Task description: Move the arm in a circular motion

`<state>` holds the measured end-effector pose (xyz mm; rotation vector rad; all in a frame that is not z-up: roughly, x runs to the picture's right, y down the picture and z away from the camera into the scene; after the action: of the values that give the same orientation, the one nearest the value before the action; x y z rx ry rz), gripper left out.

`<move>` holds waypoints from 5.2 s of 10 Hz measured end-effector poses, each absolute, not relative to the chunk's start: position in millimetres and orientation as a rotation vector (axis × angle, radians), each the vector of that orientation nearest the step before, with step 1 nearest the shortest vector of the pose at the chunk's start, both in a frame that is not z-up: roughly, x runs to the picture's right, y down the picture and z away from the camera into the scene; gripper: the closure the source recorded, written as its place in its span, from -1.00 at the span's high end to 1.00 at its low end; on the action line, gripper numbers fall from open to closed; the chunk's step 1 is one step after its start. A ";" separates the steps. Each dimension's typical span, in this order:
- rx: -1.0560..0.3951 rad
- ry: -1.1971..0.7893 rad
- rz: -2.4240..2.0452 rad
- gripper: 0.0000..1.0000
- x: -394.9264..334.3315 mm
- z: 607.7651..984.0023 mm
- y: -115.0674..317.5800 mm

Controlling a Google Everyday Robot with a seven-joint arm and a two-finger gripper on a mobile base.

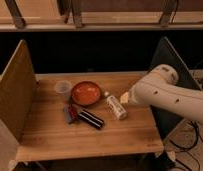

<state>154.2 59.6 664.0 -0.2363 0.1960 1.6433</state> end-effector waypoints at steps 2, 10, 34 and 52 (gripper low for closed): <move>-0.236 0.196 1.644 0.26 154.3 664.0 59.7; -0.239 0.198 1.644 0.26 154.2 665.0 61.0; -0.384 0.011 0.951 0.26 -92.9 762.8 -41.0; -0.045 0.216 1.257 0.26 44.2 749.1 -110.9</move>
<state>44.2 -110.9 749.1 -0.0450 0.2164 1.2568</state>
